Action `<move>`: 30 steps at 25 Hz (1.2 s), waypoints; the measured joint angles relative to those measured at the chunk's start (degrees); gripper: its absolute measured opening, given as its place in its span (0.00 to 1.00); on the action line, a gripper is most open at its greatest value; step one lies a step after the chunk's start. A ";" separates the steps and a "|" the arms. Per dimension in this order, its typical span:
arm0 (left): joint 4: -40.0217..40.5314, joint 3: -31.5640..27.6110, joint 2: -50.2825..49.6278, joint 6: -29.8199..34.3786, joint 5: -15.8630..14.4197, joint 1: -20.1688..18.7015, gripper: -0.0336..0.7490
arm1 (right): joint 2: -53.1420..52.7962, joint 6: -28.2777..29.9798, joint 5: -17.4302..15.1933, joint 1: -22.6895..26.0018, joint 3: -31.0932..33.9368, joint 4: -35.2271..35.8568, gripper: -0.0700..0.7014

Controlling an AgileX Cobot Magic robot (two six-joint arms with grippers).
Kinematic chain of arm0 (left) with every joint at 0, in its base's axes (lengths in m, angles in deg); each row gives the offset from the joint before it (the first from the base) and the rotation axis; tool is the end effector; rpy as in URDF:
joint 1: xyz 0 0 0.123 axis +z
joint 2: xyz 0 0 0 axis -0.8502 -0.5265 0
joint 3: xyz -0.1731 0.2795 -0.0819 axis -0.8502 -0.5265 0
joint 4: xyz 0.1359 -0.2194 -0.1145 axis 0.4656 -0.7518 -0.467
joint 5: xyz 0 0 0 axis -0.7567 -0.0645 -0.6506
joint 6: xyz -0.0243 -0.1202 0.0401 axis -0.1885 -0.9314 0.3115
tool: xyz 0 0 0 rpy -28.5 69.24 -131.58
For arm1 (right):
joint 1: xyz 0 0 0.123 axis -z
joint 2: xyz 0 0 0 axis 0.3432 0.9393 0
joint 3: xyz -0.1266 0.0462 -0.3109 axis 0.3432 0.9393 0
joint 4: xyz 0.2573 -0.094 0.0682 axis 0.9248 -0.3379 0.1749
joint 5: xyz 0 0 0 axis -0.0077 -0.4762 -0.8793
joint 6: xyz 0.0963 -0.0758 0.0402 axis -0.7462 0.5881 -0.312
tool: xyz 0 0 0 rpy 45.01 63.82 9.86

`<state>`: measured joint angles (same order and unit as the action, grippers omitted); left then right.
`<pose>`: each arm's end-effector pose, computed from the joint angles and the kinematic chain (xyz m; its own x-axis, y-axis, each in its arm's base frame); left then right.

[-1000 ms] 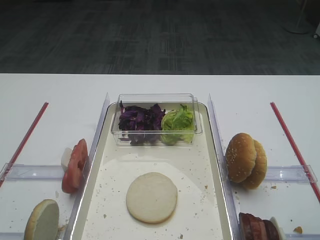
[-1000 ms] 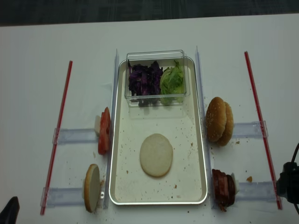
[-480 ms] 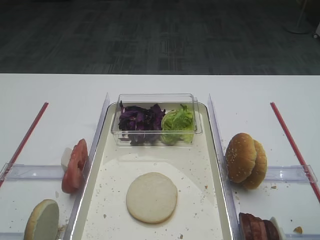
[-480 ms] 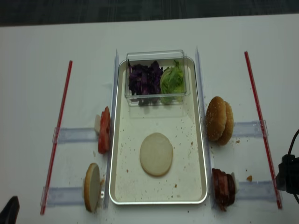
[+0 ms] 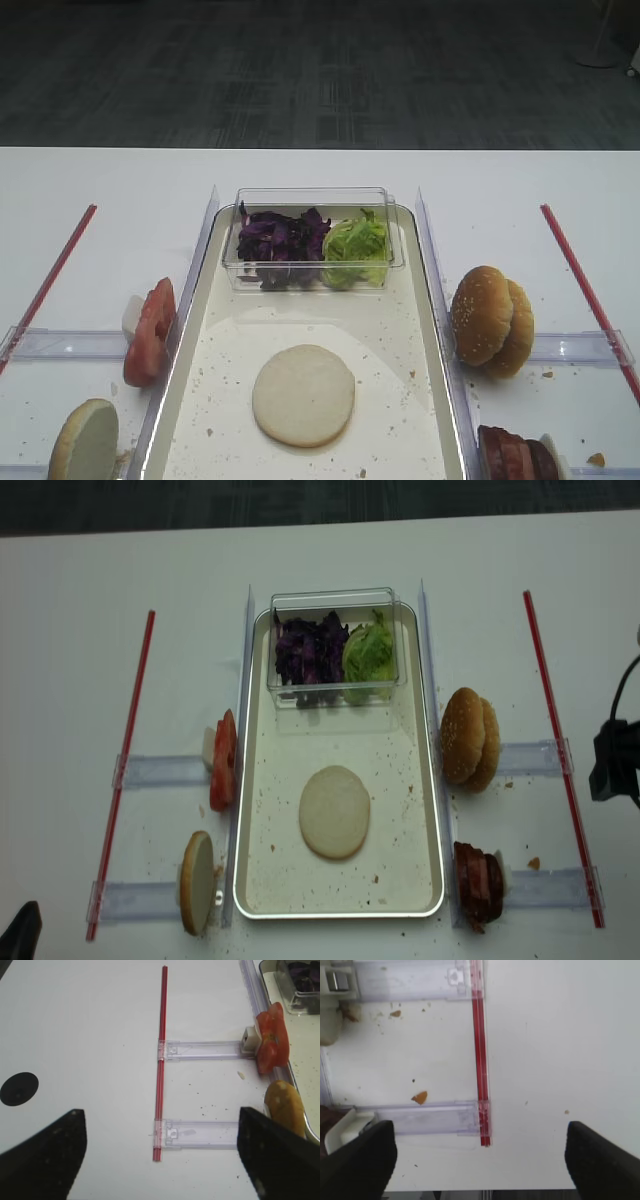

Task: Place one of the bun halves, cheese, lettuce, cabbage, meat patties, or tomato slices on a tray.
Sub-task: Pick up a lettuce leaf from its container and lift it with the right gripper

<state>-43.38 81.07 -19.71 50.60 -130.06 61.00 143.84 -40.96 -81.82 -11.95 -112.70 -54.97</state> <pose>-0.0070 0.0080 0.2557 -0.5607 -0.0508 -0.8265 -0.1147 0.9933 0.0167 0.2102 -0.0134 0.2432 -0.9892 0.0756 -0.1253 0.0606 0.9910 0.1190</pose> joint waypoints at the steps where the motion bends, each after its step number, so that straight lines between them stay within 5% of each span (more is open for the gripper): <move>1: 0.00 0.00 0.00 0.00 0.00 0.00 0.76 | 2.22 0.38 0.00 0.00 -1.76 -0.10 0.99; 23: 0.00 0.00 0.00 0.00 0.00 0.00 0.76 | 43.53 2.80 -1.48 0.00 -43.97 -0.31 0.99; 30: 0.00 0.00 0.00 0.00 0.00 0.00 0.76 | 47.59 2.80 -3.47 0.00 -48.54 1.19 0.99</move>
<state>-43.38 81.07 -19.71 50.60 -130.06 61.00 191.43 -38.17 -85.29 -11.95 -161.23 -53.78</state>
